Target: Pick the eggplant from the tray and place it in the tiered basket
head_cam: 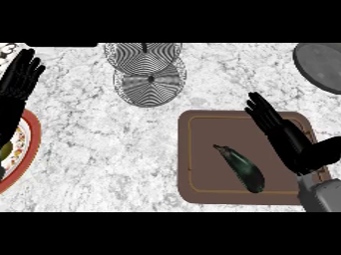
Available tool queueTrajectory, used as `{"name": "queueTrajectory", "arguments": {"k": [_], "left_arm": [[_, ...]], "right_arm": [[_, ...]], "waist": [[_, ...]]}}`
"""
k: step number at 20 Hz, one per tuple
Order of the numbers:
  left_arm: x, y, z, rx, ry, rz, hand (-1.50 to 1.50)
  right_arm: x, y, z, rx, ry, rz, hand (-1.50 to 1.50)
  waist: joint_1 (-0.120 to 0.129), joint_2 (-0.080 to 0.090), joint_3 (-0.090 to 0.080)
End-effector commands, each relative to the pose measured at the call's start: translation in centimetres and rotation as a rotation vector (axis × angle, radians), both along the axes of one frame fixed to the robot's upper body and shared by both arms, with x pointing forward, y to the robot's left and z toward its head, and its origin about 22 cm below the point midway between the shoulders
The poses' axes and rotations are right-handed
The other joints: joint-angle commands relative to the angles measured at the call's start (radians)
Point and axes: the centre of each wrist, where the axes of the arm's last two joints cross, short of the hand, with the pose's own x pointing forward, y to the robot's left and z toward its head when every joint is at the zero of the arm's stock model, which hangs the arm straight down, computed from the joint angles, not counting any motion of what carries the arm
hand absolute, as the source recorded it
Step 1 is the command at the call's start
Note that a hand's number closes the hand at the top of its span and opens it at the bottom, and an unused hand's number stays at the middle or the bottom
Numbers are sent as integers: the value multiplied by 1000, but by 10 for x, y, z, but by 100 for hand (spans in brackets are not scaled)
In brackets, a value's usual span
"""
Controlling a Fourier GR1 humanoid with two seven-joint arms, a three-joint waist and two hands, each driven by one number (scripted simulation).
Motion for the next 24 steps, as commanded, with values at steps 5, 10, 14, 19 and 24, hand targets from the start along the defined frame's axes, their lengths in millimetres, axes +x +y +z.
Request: {"name": "queueTrajectory", "arguments": {"k": [5, 10, 14, 19, 24], "left_arm": [[-47, -28, -112, -53, 398, 229, 0], [-72, -35, -146, -84, 511, 298, 0], [-86, -60, -164, -86, 521, 324, 0], [-74, -63, -154, -93, 528, 303, 0], [-86, -62, -162, -62, 516, 301, 0]], "right_arm": [[49, -38, 83, -226, -193, -163, 150], [38, -101, 40, -246, 54, -777, -150], [30, -90, 62, -211, -56, -699, -150], [11, -68, 109, -428, 62, -526, -150], [7, -60, 128, -748, 257, -281, -150]], "waist": [[31, 0, 5], [-9, 0, 6], [-4, -7, 7], [-14, -10, 5], [2, -10, 2]]}}
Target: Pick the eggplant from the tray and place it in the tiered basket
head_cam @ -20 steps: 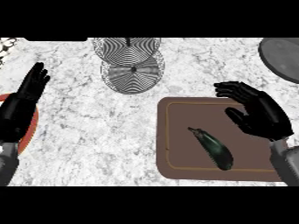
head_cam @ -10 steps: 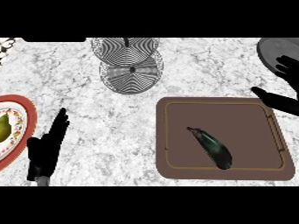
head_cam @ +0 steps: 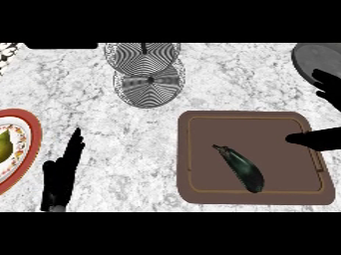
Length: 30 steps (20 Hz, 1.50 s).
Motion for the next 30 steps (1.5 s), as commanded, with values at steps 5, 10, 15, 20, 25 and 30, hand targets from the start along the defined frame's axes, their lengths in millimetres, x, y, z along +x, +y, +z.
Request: {"name": "queueTrajectory", "arguments": {"k": [5, 10, 15, 20, 25, 30], "left_arm": [[9, -17, -1, -1, 11, -10, 0], [-4, -3, -9, 10, 23, -24, 0], [-7, 5, -9, -13, 10, -12, 0], [9, -2, -13, -14, 22, -8, 0], [-3, -16, -13, -12, 33, -20, 0], [21, -2, 8, -5, -9, 2, 0]], "right_arm": [[-13, 54, 47, -439, 270, 212, -150], [-15, 91, 53, -627, 304, 172, -150], [-21, 117, 31, -642, 310, 184, -150], [-18, 144, 7, -715, 318, 191, -150], [-6, 155, -10, -848, 448, 208, -150], [-3, 160, -28, -863, 516, 208, -150]], "waist": [[20, 4, -2], [27, 6, 0], [11, 4, 1], [9, 7, 1], [20, 7, 1], [11, 6, 1]]}}
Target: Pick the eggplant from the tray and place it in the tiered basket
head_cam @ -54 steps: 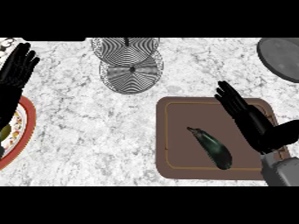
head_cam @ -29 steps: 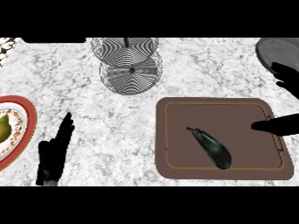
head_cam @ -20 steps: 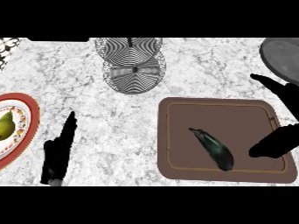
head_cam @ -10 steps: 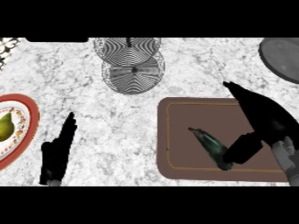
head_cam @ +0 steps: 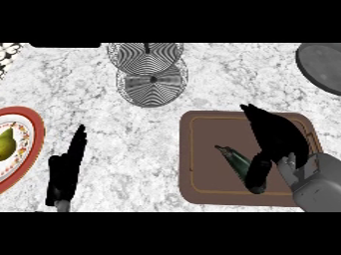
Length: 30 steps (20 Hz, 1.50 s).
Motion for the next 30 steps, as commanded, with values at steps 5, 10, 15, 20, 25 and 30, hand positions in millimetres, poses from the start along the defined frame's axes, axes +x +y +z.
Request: {"name": "queueTrajectory", "arguments": {"k": [5, 10, 15, 20, 25, 30], "left_arm": [[-14, -10, -10, -8, 28, -4, 0], [-2, 10, -4, -6, 13, 5, 0], [-17, -6, -17, -5, 13, 10, 0], [-2, -7, 0, -4, 22, 6, 0], [-3, 2, -2, 9, 8, 5, 0], [-18, -3, -7, -18, 37, 1, 0]], "right_arm": [[-2, 33, -17, -63, 106, -47, -150], [15, 25, -25, -134, 186, -51, -150], [17, 33, -25, -216, 247, -61, -150], [17, 32, -41, -209, 300, -74, -150], [23, 23, -50, -218, 306, -98, -150], [21, 33, -69, -209, 362, -92, -150]], "waist": [[-6, 0, -1], [-3, 2, -2], [-5, -1, -3], [-9, -1, -2], [-9, 0, -2], [-3, 0, -1]]}}
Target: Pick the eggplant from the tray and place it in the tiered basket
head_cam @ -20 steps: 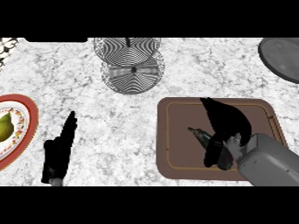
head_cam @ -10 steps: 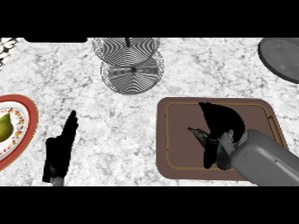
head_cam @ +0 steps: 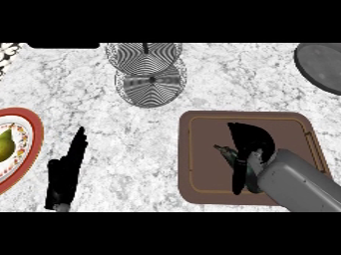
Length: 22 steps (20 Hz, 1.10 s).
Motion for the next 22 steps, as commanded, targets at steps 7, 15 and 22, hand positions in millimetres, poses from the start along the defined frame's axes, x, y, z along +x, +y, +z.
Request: {"name": "queueTrajectory", "arguments": {"k": [7, 15, 22], "left_arm": [[-9, -2, -8, -15, 38, 6, 0], [-5, 5, -4, 5, 8, 4, 0], [9, 1, -11, 6, -5, 14, 0]], "right_arm": [[-3, 5, -10, -131, 96, -120, -150], [0, 2, -29, -130, 121, -118, 150], [-6, -17, -45, -97, 72, 1, 150]], "waist": [[-4, 1, -2], [0, 2, -1], [-5, 4, -1]]}}
